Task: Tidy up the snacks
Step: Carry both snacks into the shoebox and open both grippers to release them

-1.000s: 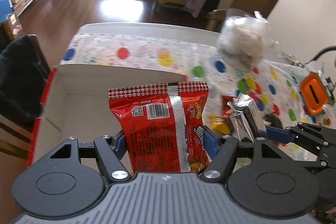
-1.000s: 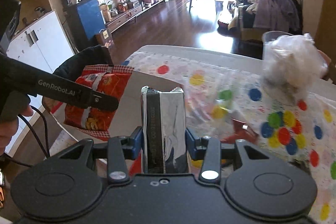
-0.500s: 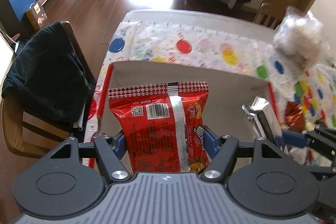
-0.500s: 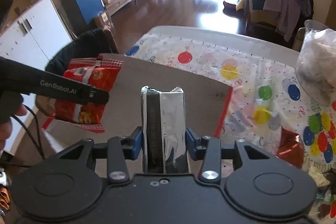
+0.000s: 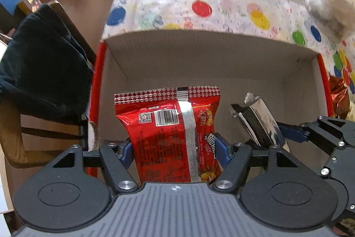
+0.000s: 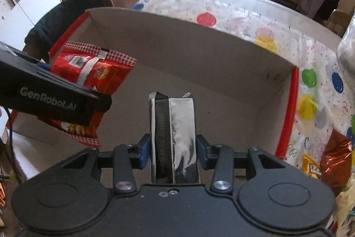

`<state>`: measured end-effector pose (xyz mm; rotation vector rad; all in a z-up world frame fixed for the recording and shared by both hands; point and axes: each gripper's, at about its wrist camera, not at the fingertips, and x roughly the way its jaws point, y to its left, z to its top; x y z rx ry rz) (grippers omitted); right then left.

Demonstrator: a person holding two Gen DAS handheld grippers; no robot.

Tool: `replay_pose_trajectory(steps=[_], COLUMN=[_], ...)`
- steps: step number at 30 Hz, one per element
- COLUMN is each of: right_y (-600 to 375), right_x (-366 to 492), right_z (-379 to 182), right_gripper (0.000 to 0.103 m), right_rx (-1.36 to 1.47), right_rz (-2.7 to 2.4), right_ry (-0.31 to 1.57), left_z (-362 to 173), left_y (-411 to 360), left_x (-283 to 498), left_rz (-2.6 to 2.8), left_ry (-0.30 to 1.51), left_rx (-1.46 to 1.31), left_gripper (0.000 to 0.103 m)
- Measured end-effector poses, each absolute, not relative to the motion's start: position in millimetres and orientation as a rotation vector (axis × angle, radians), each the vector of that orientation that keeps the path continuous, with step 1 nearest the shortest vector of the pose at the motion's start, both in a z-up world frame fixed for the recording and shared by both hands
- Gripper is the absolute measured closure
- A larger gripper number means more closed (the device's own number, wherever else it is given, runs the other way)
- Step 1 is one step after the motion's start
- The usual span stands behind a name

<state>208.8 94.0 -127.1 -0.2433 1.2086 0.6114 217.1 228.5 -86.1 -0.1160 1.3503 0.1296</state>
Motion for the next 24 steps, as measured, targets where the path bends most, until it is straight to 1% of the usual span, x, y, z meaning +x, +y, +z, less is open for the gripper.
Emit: replay_pose_trajectory(steps=[6, 7, 13, 17, 24], right_y=[97, 97, 99, 94, 79], right_x=[207, 206, 204, 209, 202], right_z=[-136, -136, -136, -133, -112], right_gripper=[0.061, 0.061, 0.062, 0.061, 0.059], right_rx=[-0.26, -0.262, -0.252, -0.227, -0.173], right_rz=[0.604, 0.605, 0.608, 0.623, 0.65], right_ry=[1.25, 1.255, 1.266, 1.264, 1.234], left_z=[-98, -100, -102, -96, -78], left_y=[228, 227, 220, 222, 220], left_x=[226, 227, 224, 219, 208], left_rz=[0.133, 0.131, 0.127, 0.129, 0.118], left_ry=[1.433, 1.442, 1.454, 1.431, 1.356], left_rx=[-0.121, -0.116, -0.105, -0.122, -0.136], left_gripper=[0.033, 0.034, 0.034, 0.034, 0.034])
